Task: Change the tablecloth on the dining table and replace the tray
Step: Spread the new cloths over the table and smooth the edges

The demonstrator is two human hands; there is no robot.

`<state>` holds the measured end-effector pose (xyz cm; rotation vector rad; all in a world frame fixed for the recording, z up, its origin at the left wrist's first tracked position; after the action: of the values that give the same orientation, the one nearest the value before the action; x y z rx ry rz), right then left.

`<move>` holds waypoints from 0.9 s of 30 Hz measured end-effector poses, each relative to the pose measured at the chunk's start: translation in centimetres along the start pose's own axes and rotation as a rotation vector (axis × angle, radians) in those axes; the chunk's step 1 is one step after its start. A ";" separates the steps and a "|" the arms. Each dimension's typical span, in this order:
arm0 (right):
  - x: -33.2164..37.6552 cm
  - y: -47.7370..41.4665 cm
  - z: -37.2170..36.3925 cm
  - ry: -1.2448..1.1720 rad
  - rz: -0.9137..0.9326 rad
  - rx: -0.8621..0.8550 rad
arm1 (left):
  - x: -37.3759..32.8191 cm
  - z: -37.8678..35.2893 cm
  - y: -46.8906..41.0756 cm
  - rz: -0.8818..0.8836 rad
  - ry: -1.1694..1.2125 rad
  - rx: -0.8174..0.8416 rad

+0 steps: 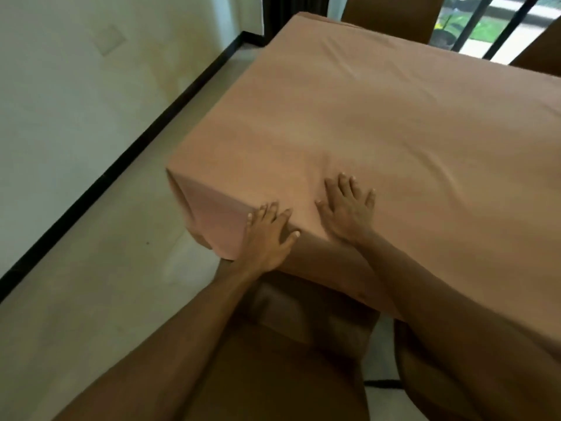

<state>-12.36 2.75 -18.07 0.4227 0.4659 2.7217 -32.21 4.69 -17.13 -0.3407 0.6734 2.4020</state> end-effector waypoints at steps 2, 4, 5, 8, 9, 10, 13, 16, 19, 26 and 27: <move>4.2 -1.2 -0.8 0.047 0.103 -0.011 | 3.1 1.6 -0.6 0.033 -0.001 -0.044; 7.3 -2.6 -0.9 0.031 0.166 -0.024 | 6.3 3.7 -1.4 0.055 -0.004 -0.099; 8.5 -3.7 -0.7 0.021 0.187 -0.038 | 7.8 5.0 -2.1 0.063 0.005 -0.122; 11.8 -7.6 0.0 0.001 0.187 -0.107 | 12.4 8.8 -5.4 0.069 -0.040 -0.142; 12.9 -9.2 0.0 -0.017 0.151 -0.116 | 14.1 10.1 -6.8 0.075 -0.069 -0.131; 13.7 -10.2 0.1 -0.032 0.114 -0.129 | 15.6 11.0 -8.0 0.089 -0.083 -0.118; 17.2 -11.8 -0.7 -0.044 0.086 -0.106 | 20.1 12.9 -9.7 0.145 -0.115 -0.090; 22.2 -11.4 -2.2 -0.011 0.223 -0.087 | 22.4 13.3 -10.3 0.125 -0.195 -0.070; 24.5 -11.5 -2.9 -0.026 0.267 -0.086 | 22.5 13.0 -10.3 0.105 -0.248 -0.079; 24.0 -17.0 0.8 -0.175 0.075 -0.136 | 22.6 12.7 -10.4 0.049 -0.158 -0.134; 23.9 -17.9 1.4 -0.196 0.011 -0.158 | 22.7 12.7 -10.3 0.015 -0.146 -0.134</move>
<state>-28.20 28.12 -17.88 0.6423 0.1948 2.6677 -44.46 29.74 -19.30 -0.2138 0.4522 2.4638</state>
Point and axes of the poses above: each hand's wrist, its own y-axis away from the middle knuckle, its own z-axis out of the back of the hand, x = y × z, the point moved 6 cm from there along -y, towards the middle knuckle, and after that the axes turned 14 degrees about x, right-handed, at the moved point
